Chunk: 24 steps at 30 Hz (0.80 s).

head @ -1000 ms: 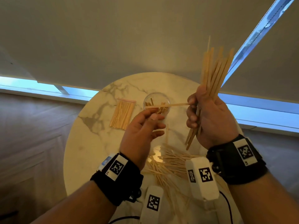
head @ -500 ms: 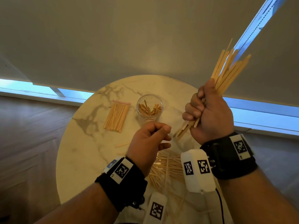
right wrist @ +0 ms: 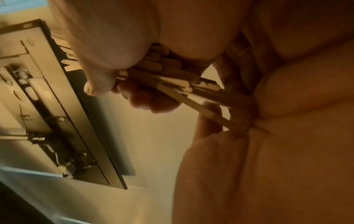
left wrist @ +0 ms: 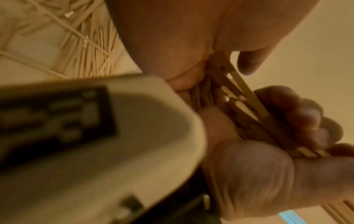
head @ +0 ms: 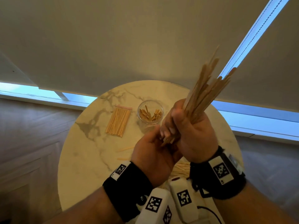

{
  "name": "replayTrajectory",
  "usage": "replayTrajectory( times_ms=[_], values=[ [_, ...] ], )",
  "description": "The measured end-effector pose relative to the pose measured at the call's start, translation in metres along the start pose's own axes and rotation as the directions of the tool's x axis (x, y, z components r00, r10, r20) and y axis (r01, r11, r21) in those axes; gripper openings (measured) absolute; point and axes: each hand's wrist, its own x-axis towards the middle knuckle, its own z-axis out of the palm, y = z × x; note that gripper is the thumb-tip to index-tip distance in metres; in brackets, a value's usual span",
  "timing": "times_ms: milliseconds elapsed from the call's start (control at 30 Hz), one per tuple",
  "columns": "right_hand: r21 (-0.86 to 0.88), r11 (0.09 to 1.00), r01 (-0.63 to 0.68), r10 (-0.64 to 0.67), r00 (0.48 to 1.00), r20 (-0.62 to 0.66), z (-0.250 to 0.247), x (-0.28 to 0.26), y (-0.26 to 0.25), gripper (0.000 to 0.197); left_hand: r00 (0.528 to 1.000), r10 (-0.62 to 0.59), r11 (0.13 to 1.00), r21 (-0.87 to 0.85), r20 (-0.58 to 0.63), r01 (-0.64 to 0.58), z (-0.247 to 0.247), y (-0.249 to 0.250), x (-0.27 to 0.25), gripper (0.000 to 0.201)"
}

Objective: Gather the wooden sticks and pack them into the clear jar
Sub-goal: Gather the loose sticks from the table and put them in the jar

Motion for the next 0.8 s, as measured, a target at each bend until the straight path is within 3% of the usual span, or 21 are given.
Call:
replayTrajectory(
  times_ms=[133,200,367,533,667,800],
  values=[
    [-0.062,0.998,0.001,-0.004,0.999,-0.045,0.004,-0.005,-0.005,0.015,1.000,0.022,1.000,0.012,0.003,-0.022,0.002,-0.002,0.003,0.045],
    [-0.106,0.994,0.011,-0.019,0.997,-0.071,0.005,-0.005,-0.005,0.016,0.999,0.033,0.999,0.011,0.007,-0.033,-0.001,-0.004,0.006,0.058],
    [-0.155,0.985,0.077,-0.084,0.995,-0.045,0.003,-0.004,-0.005,0.025,0.998,0.069,0.998,0.004,0.010,-0.069,-0.004,-0.002,0.007,0.053],
    [-0.147,0.985,0.095,-0.110,0.989,-0.094,0.007,-0.003,-0.002,0.027,1.000,0.024,0.998,0.056,0.013,-0.025,-0.005,0.004,0.006,0.060],
    [-0.286,0.956,0.072,-0.072,0.997,0.011,0.004,0.002,0.001,0.017,0.998,0.014,0.996,0.094,-0.057,-0.009,-0.015,0.009,0.010,0.050],
    [-0.471,0.881,0.055,0.008,0.991,0.130,0.002,0.005,0.002,0.029,0.997,0.022,0.996,0.093,-0.080,-0.015,-0.024,0.018,0.013,0.042]
  ],
)
